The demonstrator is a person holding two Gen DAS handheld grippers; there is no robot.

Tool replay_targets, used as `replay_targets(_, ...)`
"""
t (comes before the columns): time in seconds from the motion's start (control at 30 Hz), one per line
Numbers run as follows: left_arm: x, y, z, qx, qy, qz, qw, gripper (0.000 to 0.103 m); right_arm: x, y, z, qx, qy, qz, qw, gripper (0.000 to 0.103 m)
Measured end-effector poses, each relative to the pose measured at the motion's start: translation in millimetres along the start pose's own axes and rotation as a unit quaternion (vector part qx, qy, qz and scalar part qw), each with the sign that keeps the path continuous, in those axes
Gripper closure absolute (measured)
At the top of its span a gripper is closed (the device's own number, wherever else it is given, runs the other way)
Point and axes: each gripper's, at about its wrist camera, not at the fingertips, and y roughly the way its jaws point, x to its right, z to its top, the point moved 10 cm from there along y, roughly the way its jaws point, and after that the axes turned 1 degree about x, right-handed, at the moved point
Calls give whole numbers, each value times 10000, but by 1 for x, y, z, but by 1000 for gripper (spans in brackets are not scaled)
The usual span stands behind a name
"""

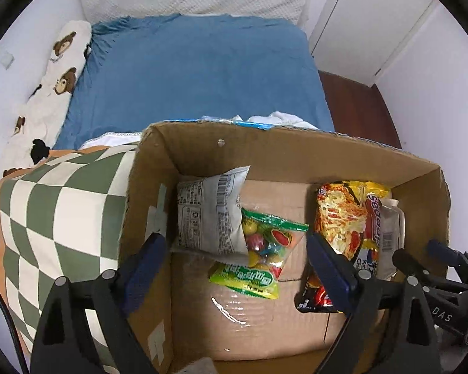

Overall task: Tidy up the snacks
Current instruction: 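Carry both white packets into the box and release them, then withdraw both tools from the box toward the remaining snacks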

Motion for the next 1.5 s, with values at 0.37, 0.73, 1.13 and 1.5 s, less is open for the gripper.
replay_targets(0.37,7,-66,-33,887,183,259,9956,10,-2,-72,-42,687,-72,91,9976,12)
replay_targets(0.73,14,-138,-78,1454,263,209,9888,10,-12,-155,-86,1387,-297,151,9898,12)
replay_targets(1.13,18,-197,-127,1785,236,76,9836,10,-18,-222,-142,1778,-208,457,9828,12)
replay_targets(1.5,-16,-142,-233,842,164,386,9956,10,10,-161,-237,692,535,938,9917,9)
